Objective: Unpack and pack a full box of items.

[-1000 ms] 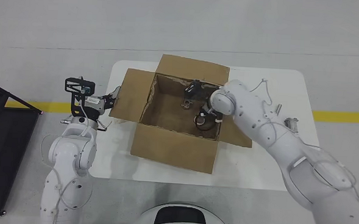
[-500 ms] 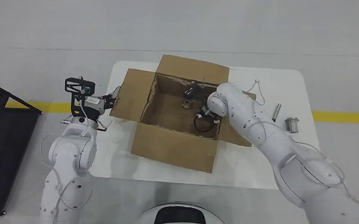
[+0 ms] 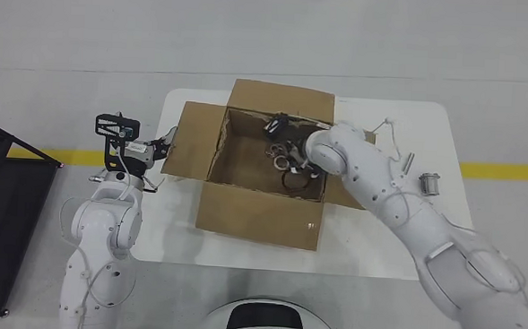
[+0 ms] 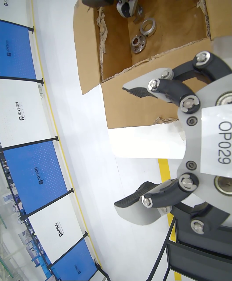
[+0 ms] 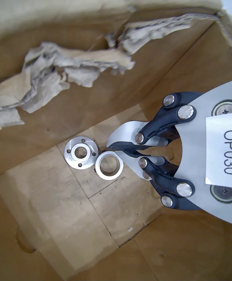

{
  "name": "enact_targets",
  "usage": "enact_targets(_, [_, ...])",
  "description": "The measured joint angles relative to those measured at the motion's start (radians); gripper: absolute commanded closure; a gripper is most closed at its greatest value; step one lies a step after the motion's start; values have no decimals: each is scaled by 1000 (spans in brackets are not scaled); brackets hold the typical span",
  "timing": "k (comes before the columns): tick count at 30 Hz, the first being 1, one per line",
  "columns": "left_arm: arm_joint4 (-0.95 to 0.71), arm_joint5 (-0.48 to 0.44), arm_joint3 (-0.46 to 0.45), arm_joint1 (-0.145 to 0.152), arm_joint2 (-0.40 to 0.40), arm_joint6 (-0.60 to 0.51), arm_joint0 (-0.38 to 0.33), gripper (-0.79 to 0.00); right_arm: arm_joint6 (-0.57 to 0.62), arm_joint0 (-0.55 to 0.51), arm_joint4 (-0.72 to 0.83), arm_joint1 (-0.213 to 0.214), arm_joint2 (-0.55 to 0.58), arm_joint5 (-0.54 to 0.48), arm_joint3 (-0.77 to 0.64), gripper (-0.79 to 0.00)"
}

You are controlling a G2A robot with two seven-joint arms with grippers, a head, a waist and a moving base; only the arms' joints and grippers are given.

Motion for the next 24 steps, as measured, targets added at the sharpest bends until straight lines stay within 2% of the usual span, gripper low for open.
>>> enact_targets(2, [0, 0, 0, 0, 0, 0, 0, -785, 27, -45, -24, 25, 40, 1, -71, 0])
enact_targets(3, [0, 0, 0, 0, 0, 0, 0, -785, 38, -63, -34, 34, 55, 2, -98, -58])
enact_targets(5, [0, 0, 0, 0, 0, 0, 0, -785, 59, -100, -60, 50, 83, 11, -146, -228])
enact_targets(7, [0, 0, 0, 0, 0, 0, 0, -785, 71, -123, -76, 58, 99, 20, -169, -277])
enact_targets(13, [0, 0, 0, 0, 0, 0, 0, -785, 109, -134, -115, 55, 99, 47, -156, -329])
enact_targets(24, [0, 0, 0, 0, 0, 0, 0, -785, 117, -63, -203, -12, -2, 149, -18, -336])
